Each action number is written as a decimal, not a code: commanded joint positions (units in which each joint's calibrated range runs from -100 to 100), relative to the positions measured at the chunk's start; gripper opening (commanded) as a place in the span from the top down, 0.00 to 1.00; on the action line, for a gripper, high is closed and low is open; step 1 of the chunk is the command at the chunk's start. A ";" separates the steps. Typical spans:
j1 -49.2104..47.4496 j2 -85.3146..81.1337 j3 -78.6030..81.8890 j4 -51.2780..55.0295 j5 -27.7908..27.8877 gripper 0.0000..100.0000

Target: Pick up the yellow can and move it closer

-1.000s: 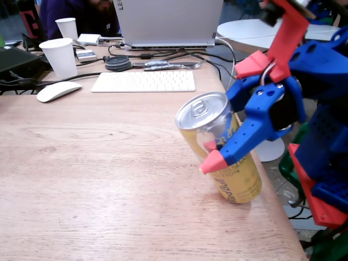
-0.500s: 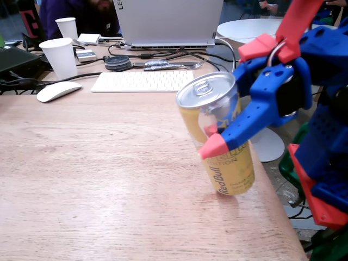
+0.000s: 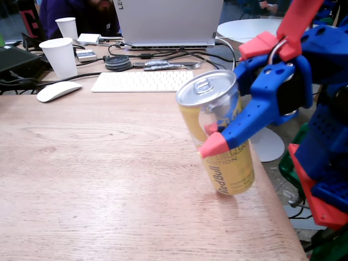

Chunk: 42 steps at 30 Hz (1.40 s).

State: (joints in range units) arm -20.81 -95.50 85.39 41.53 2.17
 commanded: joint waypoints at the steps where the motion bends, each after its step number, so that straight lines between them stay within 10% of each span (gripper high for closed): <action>1: 0.16 -1.41 -6.91 -1.38 -0.10 0.78; 42: 0.33 -1.41 -6.91 -1.30 -0.10 0.78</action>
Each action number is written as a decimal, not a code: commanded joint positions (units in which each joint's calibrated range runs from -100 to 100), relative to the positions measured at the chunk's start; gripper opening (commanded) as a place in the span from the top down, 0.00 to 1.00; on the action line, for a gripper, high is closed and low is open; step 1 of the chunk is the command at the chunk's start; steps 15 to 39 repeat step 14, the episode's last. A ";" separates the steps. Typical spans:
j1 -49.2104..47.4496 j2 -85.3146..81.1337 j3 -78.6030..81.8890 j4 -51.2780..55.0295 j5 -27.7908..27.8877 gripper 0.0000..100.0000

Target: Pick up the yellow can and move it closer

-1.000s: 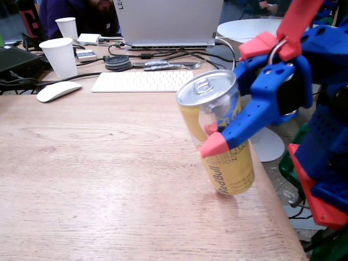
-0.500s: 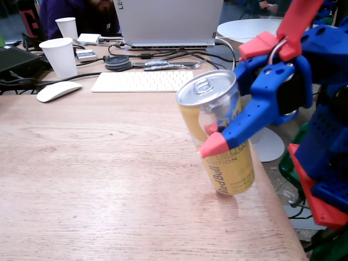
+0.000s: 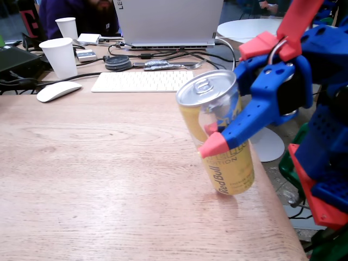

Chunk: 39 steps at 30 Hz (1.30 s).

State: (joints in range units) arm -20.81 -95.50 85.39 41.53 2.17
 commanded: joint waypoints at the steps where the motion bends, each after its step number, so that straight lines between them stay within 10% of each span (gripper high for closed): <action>1: 0.33 -1.41 -6.91 -1.30 -0.10 0.78; 39: 0.33 -1.41 -6.91 -1.38 -0.10 0.78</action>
